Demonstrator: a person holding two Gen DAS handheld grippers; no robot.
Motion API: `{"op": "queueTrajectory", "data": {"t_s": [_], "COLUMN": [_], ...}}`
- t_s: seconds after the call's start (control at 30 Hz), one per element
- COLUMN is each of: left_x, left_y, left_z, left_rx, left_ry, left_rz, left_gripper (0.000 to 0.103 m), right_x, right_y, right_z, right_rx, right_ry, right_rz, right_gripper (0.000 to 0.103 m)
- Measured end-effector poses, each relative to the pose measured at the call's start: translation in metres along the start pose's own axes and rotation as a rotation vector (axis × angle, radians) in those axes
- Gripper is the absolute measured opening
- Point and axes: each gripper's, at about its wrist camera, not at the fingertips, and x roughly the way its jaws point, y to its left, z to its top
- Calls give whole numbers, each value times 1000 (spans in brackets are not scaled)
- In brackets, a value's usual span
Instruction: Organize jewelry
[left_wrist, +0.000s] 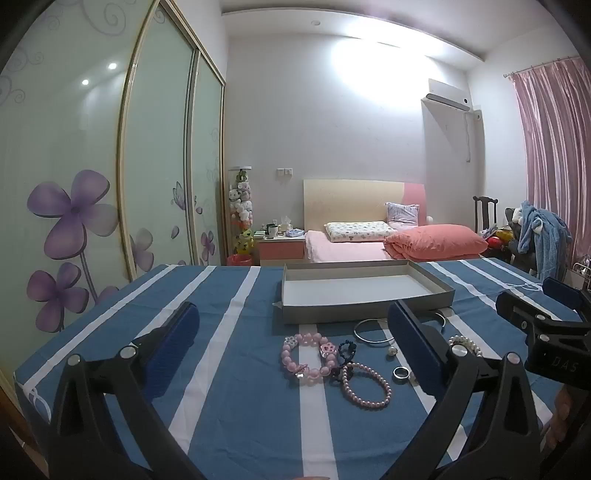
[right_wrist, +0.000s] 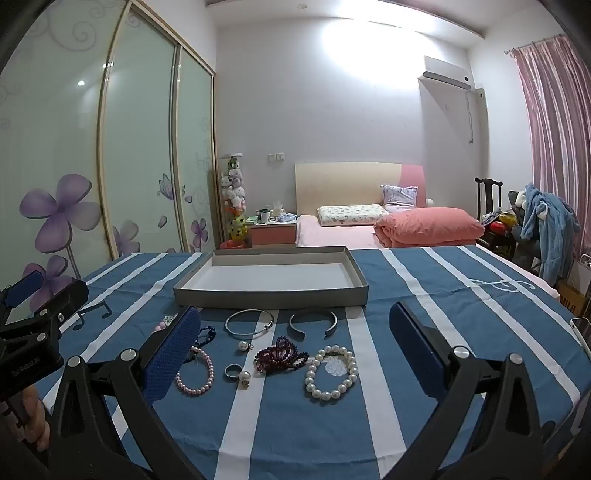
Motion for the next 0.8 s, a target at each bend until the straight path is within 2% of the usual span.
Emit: {"op": "queueTrajectory", "data": {"t_s": [0.8], "left_x": [0], "left_y": [0], "left_z": [0], "left_rx": [-4], "left_ry": [5], "left_rz": [-2], "left_gripper": [99], "right_x": [-1], "right_y": [0], "right_z": [-1], "right_rx": [8], "right_ry": [1], "right_rz": [1], "right_gripper": [101]}}
